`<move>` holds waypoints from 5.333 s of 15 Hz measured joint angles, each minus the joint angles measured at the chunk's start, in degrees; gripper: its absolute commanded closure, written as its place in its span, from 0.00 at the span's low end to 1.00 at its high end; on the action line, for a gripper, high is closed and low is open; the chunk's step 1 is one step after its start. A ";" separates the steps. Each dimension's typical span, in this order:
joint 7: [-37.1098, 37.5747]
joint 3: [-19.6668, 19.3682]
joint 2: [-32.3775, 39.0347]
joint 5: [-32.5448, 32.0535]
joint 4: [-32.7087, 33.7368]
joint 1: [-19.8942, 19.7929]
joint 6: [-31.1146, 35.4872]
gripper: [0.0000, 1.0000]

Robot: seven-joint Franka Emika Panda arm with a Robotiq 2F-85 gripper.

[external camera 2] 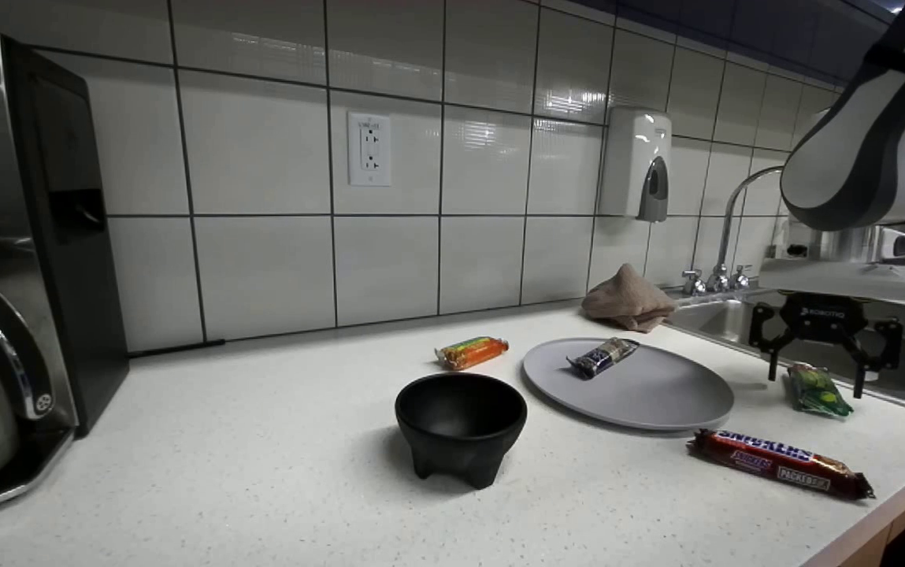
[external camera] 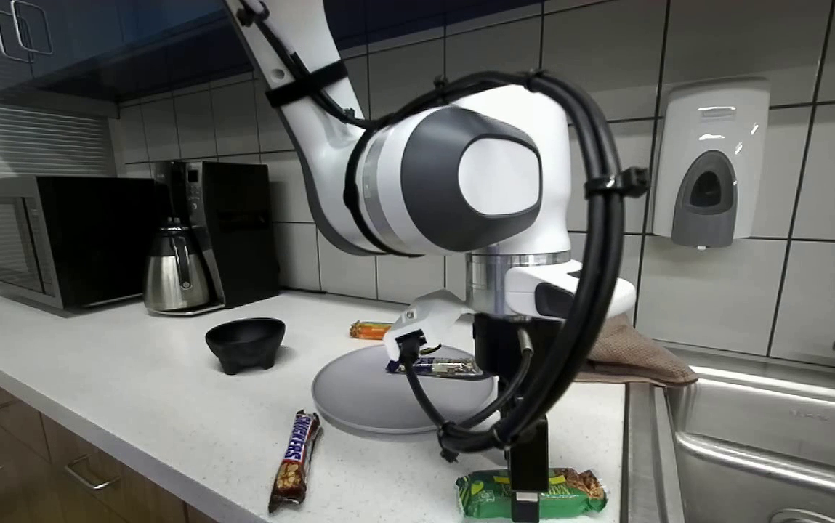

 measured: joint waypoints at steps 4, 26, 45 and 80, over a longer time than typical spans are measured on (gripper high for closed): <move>0.00 0.00 0.09 1.27 0.00 0.00 0.56 0.73; 0.00 0.05 -2.11 1.50 0.03 2.78 4.99 0.86; 6.35 3.69 -2.63 1.30 2.70 7.69 5.39 0.86; 13.33 5.76 7.03 0.59 13.59 12.21 -0.52 0.00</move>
